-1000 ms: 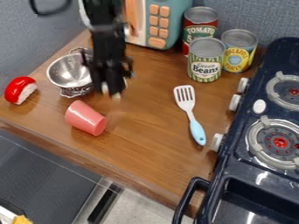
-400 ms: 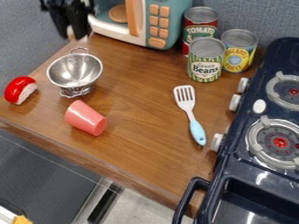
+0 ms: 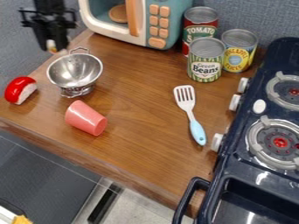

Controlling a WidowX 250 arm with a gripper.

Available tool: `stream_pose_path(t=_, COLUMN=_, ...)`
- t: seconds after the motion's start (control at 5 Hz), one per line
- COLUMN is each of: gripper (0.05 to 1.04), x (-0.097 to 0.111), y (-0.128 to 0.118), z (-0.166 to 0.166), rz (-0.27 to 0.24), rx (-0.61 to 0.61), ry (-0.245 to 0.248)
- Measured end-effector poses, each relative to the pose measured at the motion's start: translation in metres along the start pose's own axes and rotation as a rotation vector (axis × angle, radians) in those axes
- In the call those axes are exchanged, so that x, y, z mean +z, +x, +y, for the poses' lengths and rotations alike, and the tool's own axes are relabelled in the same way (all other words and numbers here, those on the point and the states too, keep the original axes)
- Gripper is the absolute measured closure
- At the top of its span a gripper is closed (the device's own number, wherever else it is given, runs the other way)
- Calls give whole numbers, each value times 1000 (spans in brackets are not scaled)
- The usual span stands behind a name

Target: Move the object to the left of the silver bowl

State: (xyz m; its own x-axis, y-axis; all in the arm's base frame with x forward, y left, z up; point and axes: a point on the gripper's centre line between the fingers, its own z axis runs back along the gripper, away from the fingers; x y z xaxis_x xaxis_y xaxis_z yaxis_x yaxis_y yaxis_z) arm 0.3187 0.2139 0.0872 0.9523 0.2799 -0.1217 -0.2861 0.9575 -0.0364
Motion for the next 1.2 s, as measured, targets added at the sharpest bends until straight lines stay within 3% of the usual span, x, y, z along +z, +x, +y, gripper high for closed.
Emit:
stream_pose_path(t=0.2, gripper=721, x=-4, y=-1, z=8, rz=13, rx=31, ry=-14)
stream_pose_path(t=0.6, gripper=721, x=-3, y=-1, z=11, rz=15, rx=46, ry=7)
stream_pose_path(t=0.8, gripper=721, x=-4, y=-1, z=20, rz=23, rx=100, ry=29)
stream_pose_path(t=1.0, gripper=721, x=-5, y=-6, z=43, rz=30, rx=212, ry=25)
stream_pose_path(t=1.2, gripper=721, x=-11, y=-8, z=52, rz=51, rx=247, ry=16)
